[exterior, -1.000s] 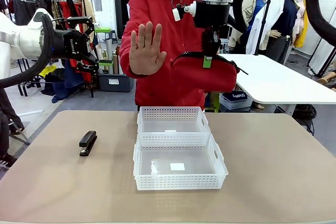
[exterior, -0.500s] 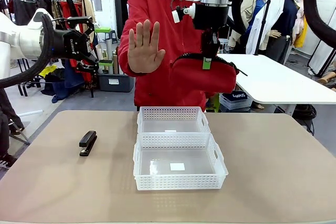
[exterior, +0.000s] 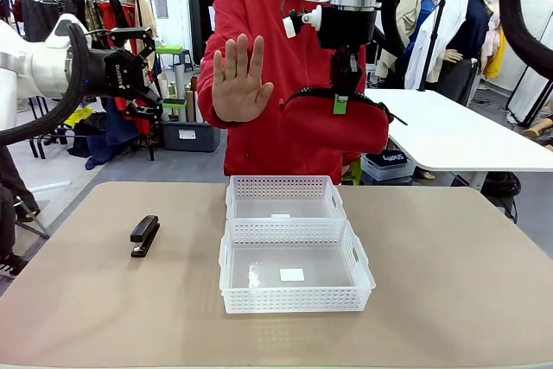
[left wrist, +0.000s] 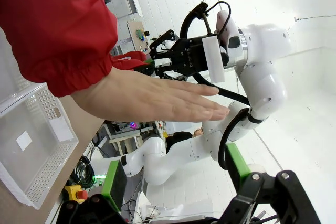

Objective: Distribute items into two baskets.
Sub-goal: Place the picked Pencil pouch into the Organizing basket as instructed by the person.

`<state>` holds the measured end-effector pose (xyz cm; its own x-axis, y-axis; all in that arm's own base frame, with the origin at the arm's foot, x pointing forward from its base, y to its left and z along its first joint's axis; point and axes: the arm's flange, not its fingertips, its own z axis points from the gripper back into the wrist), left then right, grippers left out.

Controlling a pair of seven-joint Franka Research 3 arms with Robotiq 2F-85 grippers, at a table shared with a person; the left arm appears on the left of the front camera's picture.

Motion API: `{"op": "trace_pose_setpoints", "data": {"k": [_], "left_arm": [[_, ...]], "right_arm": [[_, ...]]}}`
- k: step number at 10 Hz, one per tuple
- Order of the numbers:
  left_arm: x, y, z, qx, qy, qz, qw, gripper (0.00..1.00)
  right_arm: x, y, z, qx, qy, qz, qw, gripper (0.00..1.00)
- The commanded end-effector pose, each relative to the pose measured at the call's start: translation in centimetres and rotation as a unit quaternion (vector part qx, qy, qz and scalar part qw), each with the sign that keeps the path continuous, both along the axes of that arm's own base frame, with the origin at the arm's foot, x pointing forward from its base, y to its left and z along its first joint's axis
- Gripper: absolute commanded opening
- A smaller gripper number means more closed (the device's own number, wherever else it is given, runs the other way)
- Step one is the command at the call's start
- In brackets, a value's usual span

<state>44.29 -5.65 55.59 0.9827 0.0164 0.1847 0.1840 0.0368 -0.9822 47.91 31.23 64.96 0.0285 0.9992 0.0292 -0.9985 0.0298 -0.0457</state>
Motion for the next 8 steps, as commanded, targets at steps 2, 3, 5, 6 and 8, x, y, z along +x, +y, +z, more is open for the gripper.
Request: {"op": "trace_pose_setpoints", "data": {"k": [2, 3, 5, 6, 8], "left_arm": [[-0.03, 0.09, 0.2, -0.001, -0.002, 0.0, 1.0, 1.0], [-0.03, 0.09, 0.2, -0.001, -0.002, 0.0, 1.0, 1.0], [-0.03, 0.09, 0.2, -0.001, -0.002, 0.0, 1.0, 1.0], [-0.03, 0.09, 0.2, -0.001, -0.002, 0.0, 1.0, 1.0], [-0.03, 0.09, 0.2, -0.001, -0.002, 0.0, 1.0, 1.0]], "right_arm": [[-0.16, 0.04, 0.32, 0.002, -0.003, 0.001, 1.0, 0.0], [-0.16, 0.04, 0.32, 0.002, -0.003, 0.001, 1.0, 0.0], [-0.16, 0.04, 0.32, 0.002, -0.003, 0.001, 1.0, 0.0], [-0.16, 0.04, 0.32, 0.002, -0.003, 0.001, 1.0, 0.0], [-0.16, 0.04, 0.32, 0.002, -0.003, 0.001, 1.0, 0.0]]}}
